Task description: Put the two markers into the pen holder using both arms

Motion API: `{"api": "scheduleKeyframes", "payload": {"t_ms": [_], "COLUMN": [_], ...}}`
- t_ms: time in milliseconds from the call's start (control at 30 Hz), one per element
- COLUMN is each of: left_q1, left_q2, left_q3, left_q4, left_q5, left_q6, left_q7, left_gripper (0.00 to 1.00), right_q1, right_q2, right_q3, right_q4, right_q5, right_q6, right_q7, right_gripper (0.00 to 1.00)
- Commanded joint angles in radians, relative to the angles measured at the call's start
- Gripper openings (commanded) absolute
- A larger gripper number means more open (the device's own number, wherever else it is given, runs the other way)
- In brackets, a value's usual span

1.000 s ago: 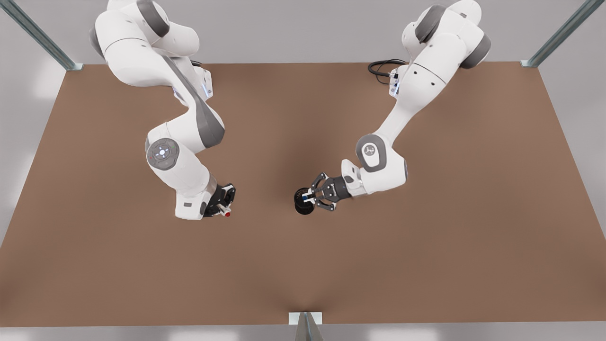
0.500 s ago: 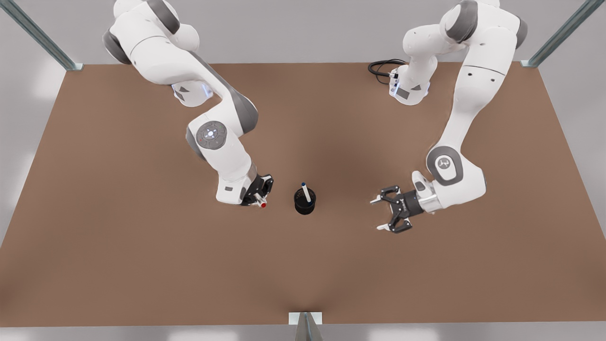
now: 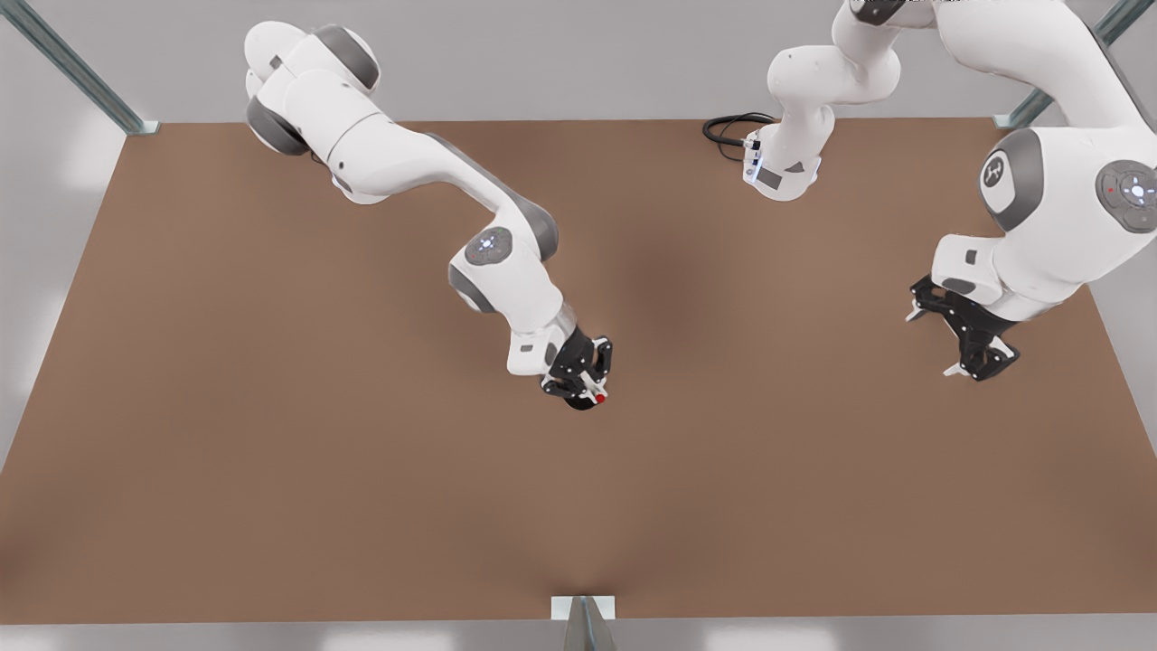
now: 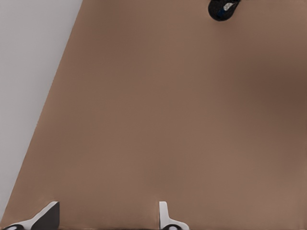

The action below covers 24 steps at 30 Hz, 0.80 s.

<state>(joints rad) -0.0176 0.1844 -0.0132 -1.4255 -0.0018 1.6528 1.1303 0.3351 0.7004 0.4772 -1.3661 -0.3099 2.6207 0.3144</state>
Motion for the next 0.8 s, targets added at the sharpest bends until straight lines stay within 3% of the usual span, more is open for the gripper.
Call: {"api": "scheduleKeyframes", "payload": {"t_ms": [0, 467, 633, 667, 700, 767], "left_q1": [-0.001, 0.004, 0.007, 0.007, 0.007, 0.007], "left_q2": [0.004, 0.052, 0.052, 0.052, 0.053, 0.056], "left_q3": [0.007, 0.007, 0.007, 0.007, 0.007, 0.009], "left_q4": [-0.001, -0.001, -0.001, -0.001, -0.001, -0.001], "left_q5": [0.01, 0.008, 0.006, 0.006, 0.006, 0.006], "left_q6": [-0.084, -0.079, -0.079, -0.079, -0.077, -0.077], "left_q7": [-1.04, -1.037, -1.037, -1.037, -1.037, -1.037], "left_gripper": [1.0, 1.0, 1.0, 1.0, 1.0, 1.0], "right_q1": [0.001, -0.005, -0.008, -0.011, -0.036, -0.054], "right_q2": [0.013, 0.014, 0.005, -0.013, -0.018, -0.018], "right_q3": [-0.003, -0.043, -0.043, -0.043, -0.043, -0.042], "right_q4": [-0.004, -0.189, -0.223, -0.263, -0.294, -0.31], "right_q5": [-0.081, -0.219, -0.227, -0.227, -0.238, -0.273], "right_q6": [0.171, 0.338, 0.361, 0.377, 0.409, 0.421], "right_q7": [0.218, 0.219, 0.219, 0.219, 0.218, 0.218], "right_gripper": [0.21, 0.22, 0.26, 0.54, 1.0, 1.0]}}
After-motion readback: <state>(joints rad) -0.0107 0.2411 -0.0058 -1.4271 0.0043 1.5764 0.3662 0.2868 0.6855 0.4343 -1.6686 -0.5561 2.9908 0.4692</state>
